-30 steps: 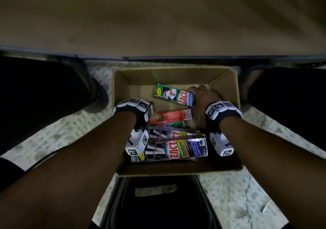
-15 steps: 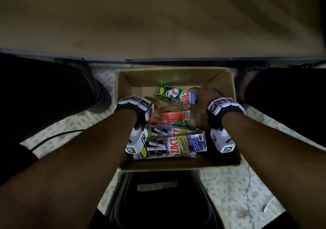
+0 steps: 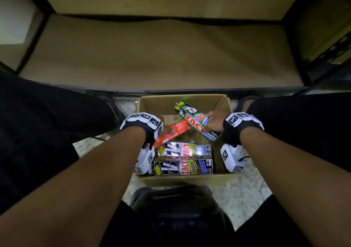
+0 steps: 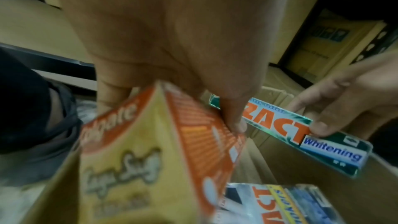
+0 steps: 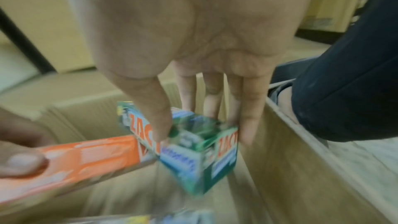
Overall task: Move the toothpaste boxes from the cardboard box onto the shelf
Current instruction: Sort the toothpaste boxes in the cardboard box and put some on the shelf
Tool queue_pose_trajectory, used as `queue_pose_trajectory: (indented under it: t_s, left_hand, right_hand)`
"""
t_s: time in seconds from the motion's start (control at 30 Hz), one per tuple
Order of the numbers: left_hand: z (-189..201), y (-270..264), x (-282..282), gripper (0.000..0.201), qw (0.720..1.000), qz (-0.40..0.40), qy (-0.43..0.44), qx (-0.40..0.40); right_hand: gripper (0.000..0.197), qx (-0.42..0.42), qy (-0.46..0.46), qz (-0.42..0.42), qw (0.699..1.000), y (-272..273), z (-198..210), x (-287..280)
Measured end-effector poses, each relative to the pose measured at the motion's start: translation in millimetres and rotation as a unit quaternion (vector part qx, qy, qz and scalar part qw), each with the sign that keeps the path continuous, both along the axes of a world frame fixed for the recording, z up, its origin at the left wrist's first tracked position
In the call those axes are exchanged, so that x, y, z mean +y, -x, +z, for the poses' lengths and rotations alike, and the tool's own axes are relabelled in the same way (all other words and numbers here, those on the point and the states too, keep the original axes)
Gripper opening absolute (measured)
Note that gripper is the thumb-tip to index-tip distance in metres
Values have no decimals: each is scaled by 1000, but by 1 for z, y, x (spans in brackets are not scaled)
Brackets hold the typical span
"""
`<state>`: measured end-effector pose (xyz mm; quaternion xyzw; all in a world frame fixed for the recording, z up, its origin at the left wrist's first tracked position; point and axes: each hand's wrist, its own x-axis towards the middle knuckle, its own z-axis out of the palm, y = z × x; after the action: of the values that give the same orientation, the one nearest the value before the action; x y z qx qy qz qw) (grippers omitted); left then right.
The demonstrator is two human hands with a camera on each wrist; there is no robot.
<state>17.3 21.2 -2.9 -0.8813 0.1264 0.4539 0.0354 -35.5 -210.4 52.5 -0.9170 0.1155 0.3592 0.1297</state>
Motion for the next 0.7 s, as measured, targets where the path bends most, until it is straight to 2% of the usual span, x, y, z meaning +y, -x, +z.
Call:
queue_pose_trajectory:
  t_s: [0.03,0.13,0.2,0.27,0.37,0.53,0.7]
  left_hand:
    - [1,4,1,42,1000,23,8,-10]
    - [-9,15,3,77,989,129,51,-52]
    - [8,31,1,84,979,180,79,-64]
    - [52,59,-4,72,965,233,111,-39]
    - [71,77,-8,41,945,288,145,47]
    - [75,91,-15,50,927,315,167,112]
    - [68,88,-20,46,900,360,197,150]
  right_hand:
    - [42,0,1,-5,1000,5,4,3]
    - [40,13,-11,-34,999,20,13,10]
    - [37,16,-29,-63,997,32,19,14]
    - [33,25,-38,-82,996,42,21,19]
    - [37,53,-46,-79,994,50,21,26]
    - [52,97,-62,-64,991,54,16,34]
    - [57,132,-97,-92,982,50,9,39]
